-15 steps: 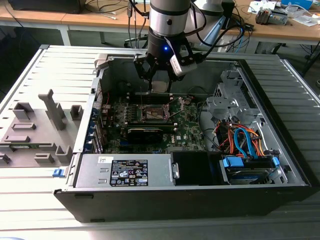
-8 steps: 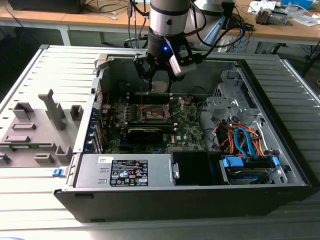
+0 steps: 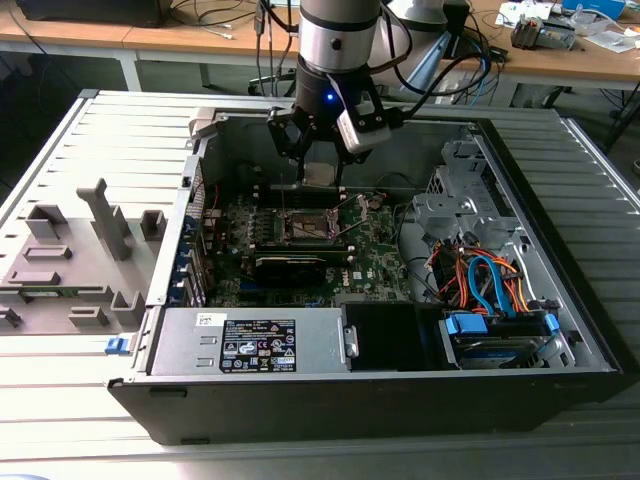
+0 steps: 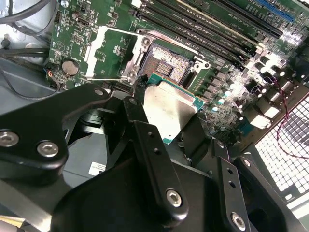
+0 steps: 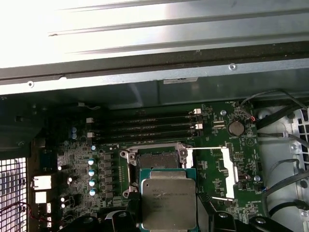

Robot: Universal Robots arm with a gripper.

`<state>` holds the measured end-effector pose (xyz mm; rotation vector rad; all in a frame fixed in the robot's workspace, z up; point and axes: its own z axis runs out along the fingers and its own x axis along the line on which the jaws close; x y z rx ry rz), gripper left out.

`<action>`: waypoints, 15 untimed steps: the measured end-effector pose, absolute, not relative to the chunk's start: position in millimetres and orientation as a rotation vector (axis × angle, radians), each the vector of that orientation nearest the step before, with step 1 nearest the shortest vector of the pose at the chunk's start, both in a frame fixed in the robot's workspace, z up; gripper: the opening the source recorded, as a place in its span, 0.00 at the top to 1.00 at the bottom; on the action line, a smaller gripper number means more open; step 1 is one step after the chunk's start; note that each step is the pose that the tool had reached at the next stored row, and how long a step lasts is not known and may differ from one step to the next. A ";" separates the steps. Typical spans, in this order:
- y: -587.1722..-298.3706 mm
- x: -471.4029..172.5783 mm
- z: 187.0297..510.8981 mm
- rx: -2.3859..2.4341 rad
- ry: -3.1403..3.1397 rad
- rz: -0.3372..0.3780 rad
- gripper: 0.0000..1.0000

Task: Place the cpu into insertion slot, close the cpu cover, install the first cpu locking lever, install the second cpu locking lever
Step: 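Place the cpu into insertion slot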

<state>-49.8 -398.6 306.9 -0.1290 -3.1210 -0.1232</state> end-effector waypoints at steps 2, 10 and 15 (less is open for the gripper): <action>-398.6 -49.8 306.7 -0.156 -3.121 -0.116 0.45; -398.6 -49.8 306.2 -0.222 -3.119 -0.105 0.45; -398.6 -49.8 306.0 -0.234 -3.119 -0.100 0.45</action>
